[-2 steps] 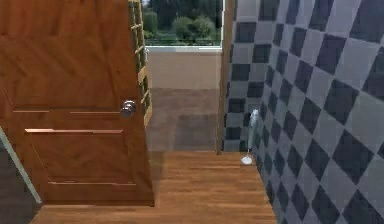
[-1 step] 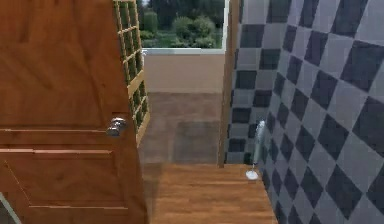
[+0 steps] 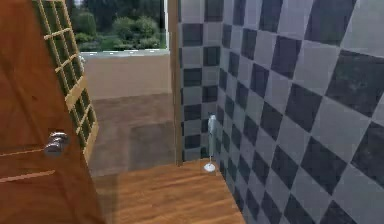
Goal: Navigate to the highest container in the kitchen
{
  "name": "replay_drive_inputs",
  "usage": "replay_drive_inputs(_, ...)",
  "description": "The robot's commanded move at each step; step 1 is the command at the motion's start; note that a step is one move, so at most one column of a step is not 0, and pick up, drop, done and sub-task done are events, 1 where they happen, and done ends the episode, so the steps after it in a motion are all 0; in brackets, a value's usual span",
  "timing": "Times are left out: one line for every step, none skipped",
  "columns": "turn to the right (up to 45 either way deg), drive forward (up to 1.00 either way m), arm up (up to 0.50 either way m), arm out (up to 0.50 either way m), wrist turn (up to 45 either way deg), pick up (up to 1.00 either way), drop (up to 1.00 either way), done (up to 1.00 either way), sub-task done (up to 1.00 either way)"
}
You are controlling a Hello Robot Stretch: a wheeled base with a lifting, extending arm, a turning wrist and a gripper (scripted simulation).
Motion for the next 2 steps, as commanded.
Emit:
replay_drive_inputs(0.0, 0.6, 0.0, 0.0, 0.0, 0.0, 0.0, 0.0, 0.0)
replay_drive_inputs(-12.0, 0.0, 0.0, 0.0, 0.0, 0.0, 0.0, 0.0, 0.0)
